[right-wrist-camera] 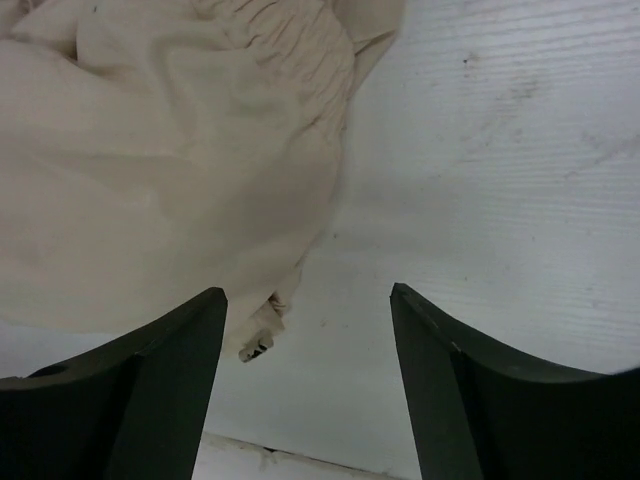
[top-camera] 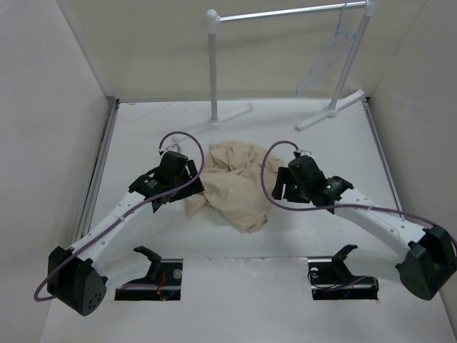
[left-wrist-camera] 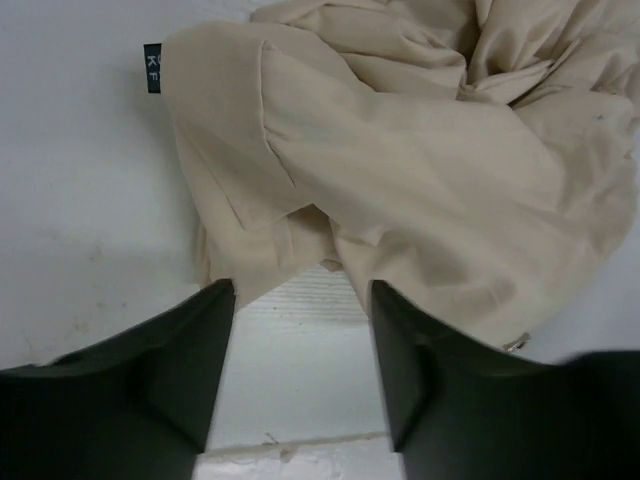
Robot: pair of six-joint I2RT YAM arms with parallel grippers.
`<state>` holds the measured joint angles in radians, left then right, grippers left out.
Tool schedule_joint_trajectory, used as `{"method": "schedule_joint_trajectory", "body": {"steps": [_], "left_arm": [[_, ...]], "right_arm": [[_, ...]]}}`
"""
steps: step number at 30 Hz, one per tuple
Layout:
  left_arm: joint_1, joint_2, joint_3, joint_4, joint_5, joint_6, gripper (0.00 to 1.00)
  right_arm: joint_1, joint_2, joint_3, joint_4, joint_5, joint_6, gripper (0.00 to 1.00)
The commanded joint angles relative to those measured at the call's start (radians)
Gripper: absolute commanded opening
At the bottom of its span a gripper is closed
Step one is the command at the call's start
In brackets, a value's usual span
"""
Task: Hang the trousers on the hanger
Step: Flatten out the trousers at the center of the board.
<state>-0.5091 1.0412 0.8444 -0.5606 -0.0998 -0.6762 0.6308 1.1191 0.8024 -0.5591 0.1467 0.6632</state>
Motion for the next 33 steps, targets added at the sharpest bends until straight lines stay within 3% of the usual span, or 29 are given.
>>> {"method": "schedule_joint_trajectory", "body": {"steps": [1,5,8,9,10,12,14,19,25,29,31,33], "left_arm": [[0.024,0.046,-0.047,0.129,0.057,-0.034,0.67],[0.054,0.161,-0.060,0.246,0.078,-0.043,0.71],[0.077,0.265,-0.065,0.341,0.081,-0.045,0.67],[0.085,0.296,-0.061,0.358,0.075,-0.045,0.62],[0.097,0.319,-0.056,0.373,0.072,-0.045,0.54],[0.141,0.348,-0.016,0.377,0.063,-0.054,0.16],[0.171,0.314,0.036,0.348,0.060,-0.065,0.05],[0.227,0.129,0.296,0.263,-0.017,-0.034,0.02],[0.339,0.137,0.882,0.099,-0.008,0.046,0.03],[0.337,0.200,1.247,0.041,0.015,0.084,0.05],[0.292,0.203,1.329,0.048,0.029,0.090,0.07],[0.245,0.175,1.282,0.062,0.035,0.090,0.09]], "right_arm": [[0.007,0.070,0.018,0.178,-0.016,-0.001,0.76],[-0.019,0.195,0.026,0.335,-0.104,-0.010,0.74],[-0.041,0.299,0.046,0.424,-0.119,-0.013,0.58],[-0.047,0.332,0.055,0.448,-0.122,-0.014,0.46],[-0.056,0.364,0.075,0.462,-0.128,-0.014,0.26],[-0.056,0.370,0.116,0.456,-0.122,-0.013,0.04],[-0.056,0.308,0.162,0.420,-0.086,-0.016,0.02],[-0.024,0.111,0.450,0.165,-0.018,-0.060,0.02],[0.081,0.128,1.031,-0.106,-0.010,-0.082,0.03],[0.183,0.171,1.340,-0.156,0.031,-0.083,0.03],[0.215,0.142,1.379,-0.159,0.080,-0.097,0.03],[0.217,0.095,1.303,-0.165,0.085,-0.093,0.04]]}}
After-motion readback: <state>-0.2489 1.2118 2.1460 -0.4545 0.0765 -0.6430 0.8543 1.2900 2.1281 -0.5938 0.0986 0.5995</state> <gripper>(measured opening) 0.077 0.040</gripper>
